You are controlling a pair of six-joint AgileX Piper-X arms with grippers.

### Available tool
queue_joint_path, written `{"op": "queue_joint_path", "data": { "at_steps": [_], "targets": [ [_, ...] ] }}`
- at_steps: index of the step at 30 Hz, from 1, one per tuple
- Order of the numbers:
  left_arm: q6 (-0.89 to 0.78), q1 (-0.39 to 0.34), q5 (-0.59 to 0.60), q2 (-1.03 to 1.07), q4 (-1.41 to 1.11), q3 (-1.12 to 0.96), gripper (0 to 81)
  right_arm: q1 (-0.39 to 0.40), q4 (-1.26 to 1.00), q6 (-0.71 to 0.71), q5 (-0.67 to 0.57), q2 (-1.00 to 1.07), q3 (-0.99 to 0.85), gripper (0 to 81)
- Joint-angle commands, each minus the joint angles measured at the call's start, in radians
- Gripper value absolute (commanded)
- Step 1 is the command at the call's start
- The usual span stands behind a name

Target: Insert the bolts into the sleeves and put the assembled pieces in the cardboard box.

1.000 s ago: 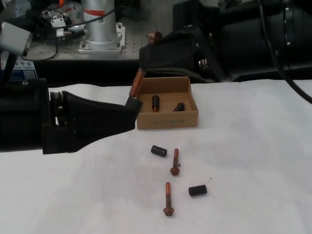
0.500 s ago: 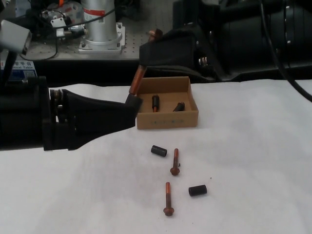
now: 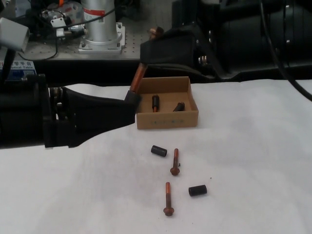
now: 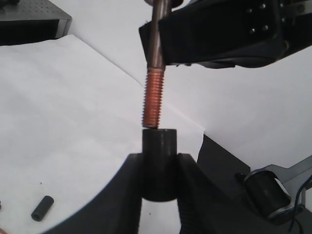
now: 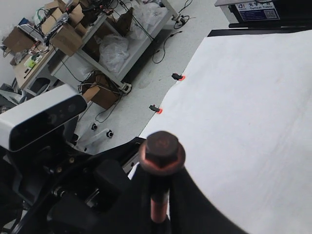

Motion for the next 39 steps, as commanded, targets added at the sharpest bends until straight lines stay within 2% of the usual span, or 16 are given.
{"op": "queue_joint_path", "data": {
  "at_steps": [1, 10, 26, 39],
  "targets": [
    [-0.01, 0.003, -0.013, -0.012, -0.067, -0.015, 0.7, 0.003, 0.033, -0.021, -0.02, 0.0, -0.001, 2.9],
    [-0.009, 0.003, -0.017, -0.012, -0.117, -0.015, 0.7, 0.003, 0.061, -0.019, -0.035, 0.014, -0.001, 2.9],
    [-0.008, 0.003, -0.099, -0.012, -0.143, -0.015, 0.7, 0.003, 0.082, -0.014, -0.065, 0.014, -0.001, 2.9],
    [0.009, 0.003, -0.101, -0.012, -0.15, -0.015, 0.7, 0.003, 0.099, -0.027, -0.104, 0.014, -0.001, 2.9]
  ]
}}
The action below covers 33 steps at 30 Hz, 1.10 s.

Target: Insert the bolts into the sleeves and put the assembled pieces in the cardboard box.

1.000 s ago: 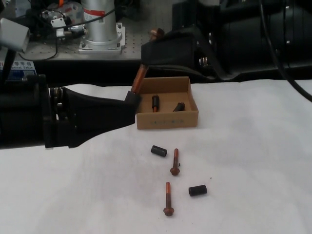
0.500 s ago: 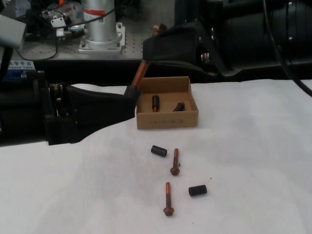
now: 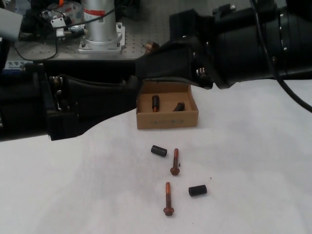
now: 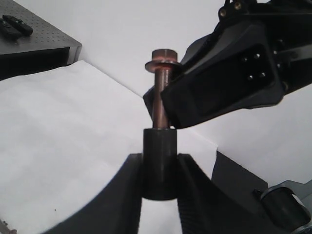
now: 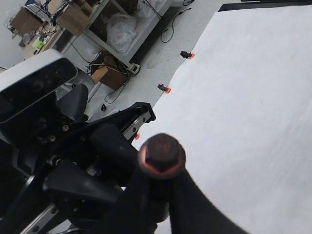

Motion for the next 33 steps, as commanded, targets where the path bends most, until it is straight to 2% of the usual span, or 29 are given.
{"op": "queue_joint_path", "data": {
  "at_steps": [1, 9, 15, 16, 17, 21, 22, 28, 33],
  "targets": [
    [0.017, 0.005, -0.037, -0.012, -0.052, -0.021, 0.7, 0.001, 0.053, -0.036, -0.047, 0.004, 0.004, 2.9],
    [0.037, 0.005, -0.04, -0.012, -0.057, -0.021, 0.7, 0.001, 0.162, -0.105, -0.141, 0.004, 0.004, 2.9],
    [0.037, 0.005, -0.043, -0.012, -0.14, -0.021, 0.7, 0.001, 0.168, -0.127, -0.145, 0.004, 0.004, 0.6],
    [0.037, 0.005, -0.05, -0.012, -0.15, -0.021, 0.7, 0.004, 0.168, -0.127, -0.145, 0.004, 0.004, 2.0],
    [0.037, 0.005, -0.06, -0.012, -0.15, -0.021, 0.7, 0.008, 0.168, -0.127, -0.14, 0.004, 0.004, 6.9],
    [0.037, 0.005, -0.064, -0.012, -0.15, -0.021, 0.7, 0.039, 0.168, -0.112, -0.111, 0.004, 0.004, 35.8],
    [0.037, 0.005, -0.064, -0.012, -0.15, -0.021, 0.7, 0.049, 0.168, -0.097, -0.095, 0.004, 0.004, 39.9],
    [0.037, 0.005, -0.073, -0.012, -0.15, -0.021, 0.7, 0.071, 0.17, -0.103, -0.103, 0.004, 0.004, 35.2],
    [0.058, 0.005, -0.189, -0.006, -0.15, -0.021, 0.7, 0.036, 0.221, -0.17, -0.11, 0.004, 0.001, 35.2]
  ]
}}
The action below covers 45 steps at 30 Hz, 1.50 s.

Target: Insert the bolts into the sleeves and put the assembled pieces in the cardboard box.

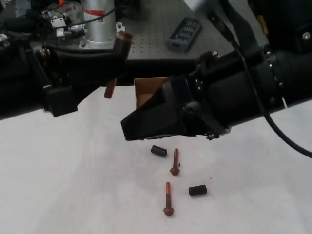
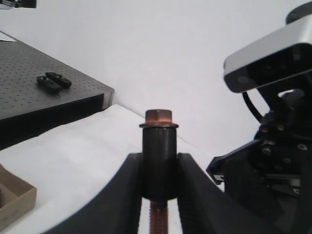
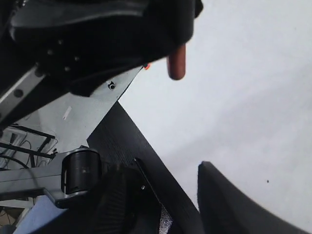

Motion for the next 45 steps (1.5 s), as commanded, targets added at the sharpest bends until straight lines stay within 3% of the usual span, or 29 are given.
{"op": "queue_joint_path", "data": {
  "at_steps": [1, 6, 13, 17, 21, 31, 33, 39, 45],
  "targets": [
    [0.019, -0.001, -0.024, -0.007, -0.027, -0.012, 0.7, -0.013, 0.025, -0.032, -0.011, -0.006, -0.006, 35.2],
    [0.085, -0.001, -0.024, 0.068, -0.027, -0.04, 0.7, -0.078, 0.17, -0.167, -0.003, -0.014, -0.007, 35.2],
    [0.125, -0.001, -0.024, 0.291, -0.027, -0.167, 0.7, -0.187, 0.359, -0.315, 0.138, -0.026, -0.007, 31.3],
    [0.125, -0.001, -0.024, 0.476, -0.027, -0.29, 0.7, -0.246, 0.417, -0.365, 0.188, -0.026, -0.005, 20.3],
    [0.125, -0.001, -0.018, 0.679, -0.025, -0.434, 0.7, -0.281, 0.417, -0.365, 0.201, -0.026, -0.005, 0.2],
    [0.125, -0.001, -0.05, 1.121, 0.028, -0.81, 0.7, -0.289, 0.37, -0.365, 0.216, -0.026, -0.005, 2.9],
    [0.125, -0.001, -0.055, 1.194, 0.035, -0.875, 5.2, -0.289, 0.358, -0.365, 0.216, -0.023, -0.004, 2.9],
    [0.125, -0.001, -0.138, 1.339, 0.153, -1.052, 30.7, -0.304, 0.346, -0.365, 0.214, -0.013, -0.004, 2.9],
    [0.125, -0.001, -0.181, 1.389, 0.229, -1.113, 33.6, -0.348, 0.346, -0.365, 0.214, -0.01, -0.004, 2.9]
  ]
}}
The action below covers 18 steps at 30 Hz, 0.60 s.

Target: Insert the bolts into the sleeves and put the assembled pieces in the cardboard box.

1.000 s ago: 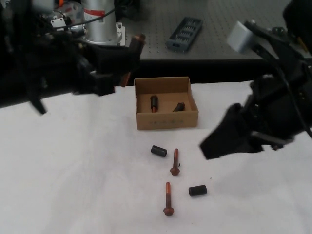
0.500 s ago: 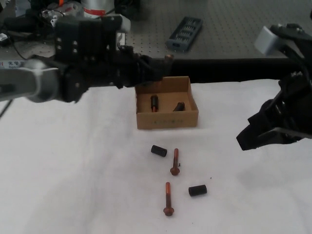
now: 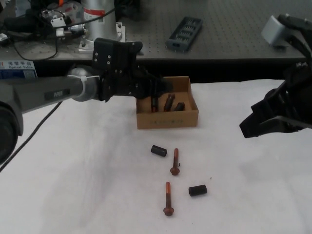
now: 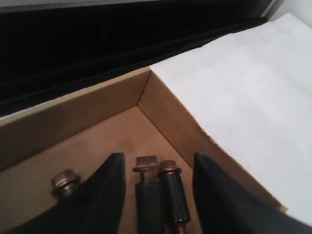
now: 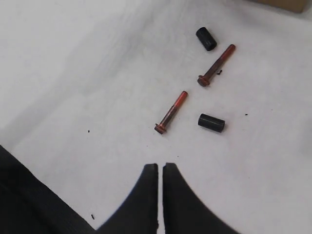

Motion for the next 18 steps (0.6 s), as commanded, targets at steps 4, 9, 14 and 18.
{"op": "queue_joint_path", "data": {
  "at_steps": [4, 9, 14, 18],
  "targets": [
    [0.006, -0.001, -0.008, -0.005, 0.015, -0.024, 33.6, -0.007, -0.006, -0.008, -0.004, 0.003, -0.004, 2.9],
    [0.013, 0.002, -0.008, -0.061, 0.085, -0.024, 25.4, -0.007, 0.005, -0.008, -0.004, 0.003, -0.004, 2.9],
    [0.027, 0.019, 0.015, -0.156, 0.28, -0.024, 0.5, -0.007, 0.029, -0.008, -0.004, 0.003, -0.004, 2.9],
    [0.018, 0.051, 0.176, -0.236, 0.417, -0.024, 0.7, -0.007, 0.052, -0.008, -0.004, 0.003, -0.004, 2.9]
  ]
}}
